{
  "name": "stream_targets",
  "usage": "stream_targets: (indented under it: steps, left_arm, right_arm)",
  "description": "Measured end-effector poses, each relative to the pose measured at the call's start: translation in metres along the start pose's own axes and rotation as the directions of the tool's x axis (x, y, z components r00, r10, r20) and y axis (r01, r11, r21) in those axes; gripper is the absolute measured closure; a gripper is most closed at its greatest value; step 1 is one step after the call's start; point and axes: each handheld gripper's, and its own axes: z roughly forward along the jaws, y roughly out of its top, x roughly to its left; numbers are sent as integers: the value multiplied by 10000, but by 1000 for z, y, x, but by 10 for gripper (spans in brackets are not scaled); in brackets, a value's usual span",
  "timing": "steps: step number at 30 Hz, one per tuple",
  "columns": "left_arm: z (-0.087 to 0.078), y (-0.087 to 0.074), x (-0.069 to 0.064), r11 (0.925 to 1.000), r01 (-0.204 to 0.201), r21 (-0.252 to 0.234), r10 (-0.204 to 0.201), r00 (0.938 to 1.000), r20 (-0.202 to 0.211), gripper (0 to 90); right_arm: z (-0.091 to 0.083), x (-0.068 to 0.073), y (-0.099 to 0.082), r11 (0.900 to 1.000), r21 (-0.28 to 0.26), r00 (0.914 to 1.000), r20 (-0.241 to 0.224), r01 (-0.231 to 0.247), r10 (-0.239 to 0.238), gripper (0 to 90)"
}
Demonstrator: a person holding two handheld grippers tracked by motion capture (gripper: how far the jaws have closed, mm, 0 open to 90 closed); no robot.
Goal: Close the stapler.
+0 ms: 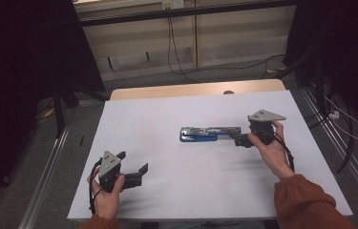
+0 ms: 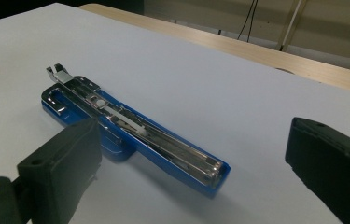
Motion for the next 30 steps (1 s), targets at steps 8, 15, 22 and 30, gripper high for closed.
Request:
stream_targets:
  steps: [8,15,22,30]
  left_arm:
    - [5,3,-1,9998,-92,194,87,9996,272,57]
    - [18,7,1,9995,34,305,-49,9988,490,57]
    - [34,16,-1,9997,-133,203,125,9990,426,57]
    - [56,29,2,9996,269,-16,-268,9975,654,67]
  right_arm:
    - [-14,-6,-13,9997,-153,9996,225,-178,181,33]
    - [-17,-6,-17,9994,-94,9995,49,-326,326,43]
    - [-17,-9,-20,9995,92,9996,-20,-292,292,58]
    - [-28,-9,-18,9997,264,9994,357,-17,8,76]
